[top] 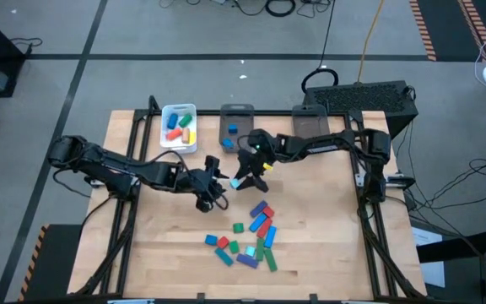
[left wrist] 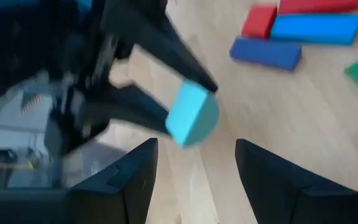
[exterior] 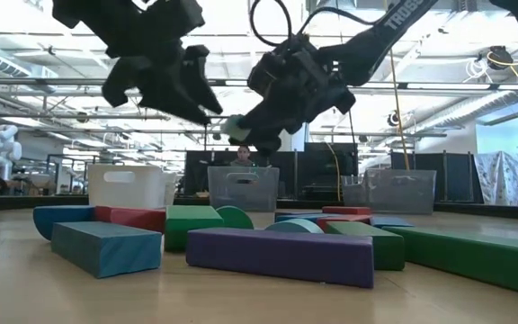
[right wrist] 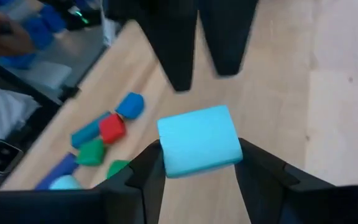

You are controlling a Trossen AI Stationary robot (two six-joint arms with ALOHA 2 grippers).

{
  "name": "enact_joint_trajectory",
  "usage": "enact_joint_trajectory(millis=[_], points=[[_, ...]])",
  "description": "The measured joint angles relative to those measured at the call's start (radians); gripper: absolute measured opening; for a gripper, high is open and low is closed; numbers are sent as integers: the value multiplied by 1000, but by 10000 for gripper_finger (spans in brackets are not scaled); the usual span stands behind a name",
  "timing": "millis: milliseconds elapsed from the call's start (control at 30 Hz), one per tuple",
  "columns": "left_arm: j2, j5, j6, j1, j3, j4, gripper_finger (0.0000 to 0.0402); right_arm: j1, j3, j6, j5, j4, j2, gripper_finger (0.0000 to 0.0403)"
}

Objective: Sort blocks by size
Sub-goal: Put the light blue half circle block into the left black bin

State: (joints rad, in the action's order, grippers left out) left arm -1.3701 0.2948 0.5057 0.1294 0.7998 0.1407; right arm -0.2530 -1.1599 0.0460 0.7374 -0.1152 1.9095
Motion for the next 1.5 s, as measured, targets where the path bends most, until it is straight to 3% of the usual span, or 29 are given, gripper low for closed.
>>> enact_joint_trajectory(millis=[233,567,733,1033,1233,1500], points=[[-19,-6,54,3,0,-119,218,-2,0,-96,82,-162,0,157],[-66,13,80,4,0,-179,213,-2,0,-141,107,-205,2,158],[-66,74,80,5,0,-206,175,-4,0,-170,107,-216,2,158],[-65,74,88,5,-1,-205,102,-9,0,-206,104,-218,2,159],[-65,81,83,3,-2,-205,90,-23,0,-221,54,-213,2,166],[-65,181,78,-28,-3,-198,88,-54,-1,-205,-42,-135,-2,197]])
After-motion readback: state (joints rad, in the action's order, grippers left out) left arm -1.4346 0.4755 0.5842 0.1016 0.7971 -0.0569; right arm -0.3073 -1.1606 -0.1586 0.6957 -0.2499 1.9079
